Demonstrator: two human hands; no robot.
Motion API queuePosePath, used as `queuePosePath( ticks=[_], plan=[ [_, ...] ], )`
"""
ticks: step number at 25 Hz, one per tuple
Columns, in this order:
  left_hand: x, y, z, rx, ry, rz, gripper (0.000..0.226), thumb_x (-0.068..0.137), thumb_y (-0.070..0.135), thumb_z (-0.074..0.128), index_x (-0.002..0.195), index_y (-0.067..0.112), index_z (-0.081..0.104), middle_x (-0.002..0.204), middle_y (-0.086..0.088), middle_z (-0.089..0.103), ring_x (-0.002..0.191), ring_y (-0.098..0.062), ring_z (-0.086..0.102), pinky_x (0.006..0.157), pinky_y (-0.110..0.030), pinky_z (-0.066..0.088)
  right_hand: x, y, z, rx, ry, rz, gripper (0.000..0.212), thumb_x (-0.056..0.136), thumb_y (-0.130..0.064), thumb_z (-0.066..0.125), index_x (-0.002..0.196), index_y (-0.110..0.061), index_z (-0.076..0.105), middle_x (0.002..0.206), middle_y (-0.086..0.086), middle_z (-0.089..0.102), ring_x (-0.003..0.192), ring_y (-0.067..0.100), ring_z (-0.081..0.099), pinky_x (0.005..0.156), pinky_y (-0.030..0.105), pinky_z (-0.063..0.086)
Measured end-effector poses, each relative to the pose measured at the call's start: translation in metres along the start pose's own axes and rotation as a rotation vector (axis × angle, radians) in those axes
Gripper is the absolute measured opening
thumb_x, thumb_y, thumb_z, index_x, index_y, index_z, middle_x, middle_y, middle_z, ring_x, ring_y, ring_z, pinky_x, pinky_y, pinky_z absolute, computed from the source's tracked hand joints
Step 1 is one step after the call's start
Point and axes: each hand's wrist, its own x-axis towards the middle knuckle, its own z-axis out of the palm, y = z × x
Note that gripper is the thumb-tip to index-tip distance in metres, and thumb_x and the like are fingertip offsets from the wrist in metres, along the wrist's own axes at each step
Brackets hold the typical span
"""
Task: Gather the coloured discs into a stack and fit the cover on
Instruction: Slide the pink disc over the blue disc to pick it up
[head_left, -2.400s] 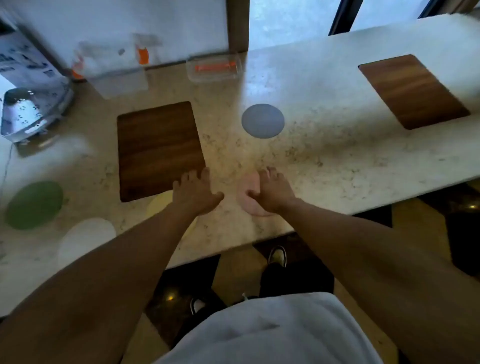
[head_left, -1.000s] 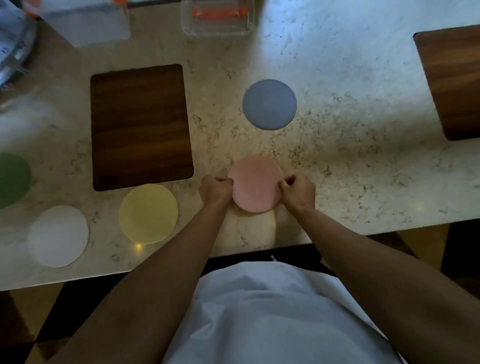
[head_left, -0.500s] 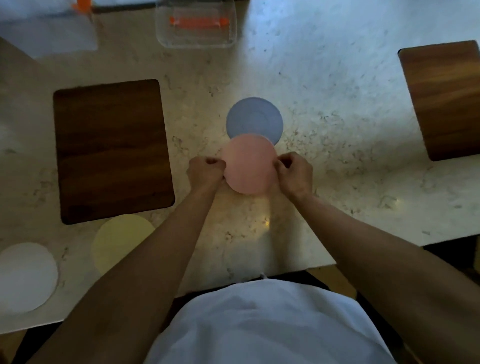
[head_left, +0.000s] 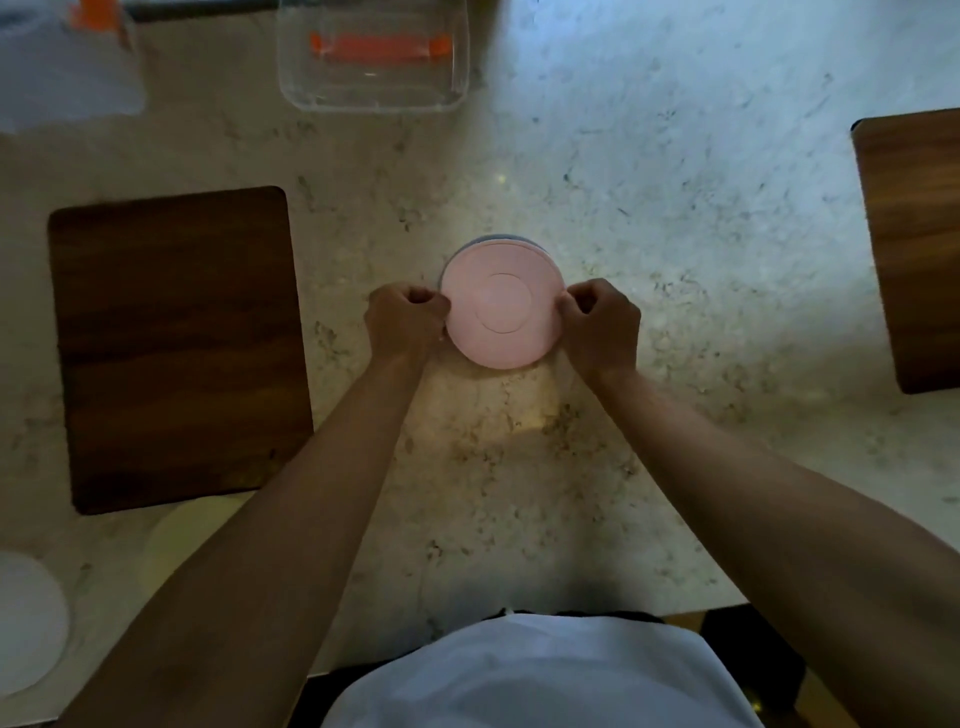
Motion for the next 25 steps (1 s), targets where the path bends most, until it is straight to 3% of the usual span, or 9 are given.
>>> queuePosePath(
  ticks=[3,5,12,18,25],
  plan=[
    [0.006,-0.003,0.002,0.067,0.001,0.011,0.007,0.071,0.018,0.071,0.075,0.013,0.074,0.075,-0.015,0.075,0.071,-0.031,0.074,0.071,-0.05,0.062,0.006,0.004,0.006,-0.033,0.03,-0.004,0.015,0.087,-0.025,0.063,0.085,-0.012,0.07,0.08,0.0,0.069,0.075,0.016,0.062,0.07,0.025,0.046],
    [0.008,-0.003,0.003,0.106,0.018,0.034,0.014,0.073,0.018,0.072,0.083,0.009,0.076,0.078,-0.014,0.076,0.074,-0.03,0.073,0.072,-0.048,0.062,0.008,0.004,0.008,-0.046,0.044,-0.003,0.014,0.086,-0.026,0.064,0.083,-0.013,0.069,0.08,0.001,0.069,0.074,0.015,0.061,0.069,0.025,0.045],
    [0.005,0.0,0.009,0.203,0.112,0.115,0.016,0.075,0.018,0.071,0.087,0.01,0.078,0.083,-0.01,0.077,0.078,-0.023,0.071,0.07,-0.026,0.053,0.01,0.004,0.013,-0.032,0.081,0.019,0.011,0.087,-0.027,0.064,0.082,-0.017,0.066,0.079,-0.006,0.062,0.075,0.012,0.057,0.071,0.023,0.041],
    [0.003,0.003,0.01,0.184,0.125,0.171,0.011,0.077,0.016,0.07,0.086,0.012,0.076,0.078,-0.002,0.072,0.076,-0.017,0.067,0.071,-0.025,0.051,0.011,0.004,0.014,0.023,0.12,-0.008,0.01,0.087,-0.025,0.063,0.085,-0.015,0.065,0.086,0.0,0.065,0.079,0.016,0.059,0.072,0.027,0.044],
    [0.005,0.005,0.013,0.228,0.15,0.178,0.014,0.079,0.014,0.068,0.09,0.008,0.076,0.086,-0.007,0.076,0.076,-0.016,0.065,0.069,-0.022,0.044,0.014,0.003,0.015,-0.005,0.105,0.023,0.011,0.088,-0.027,0.063,0.085,-0.016,0.065,0.086,-0.001,0.065,0.079,0.015,0.058,0.07,0.026,0.042]
  ],
)
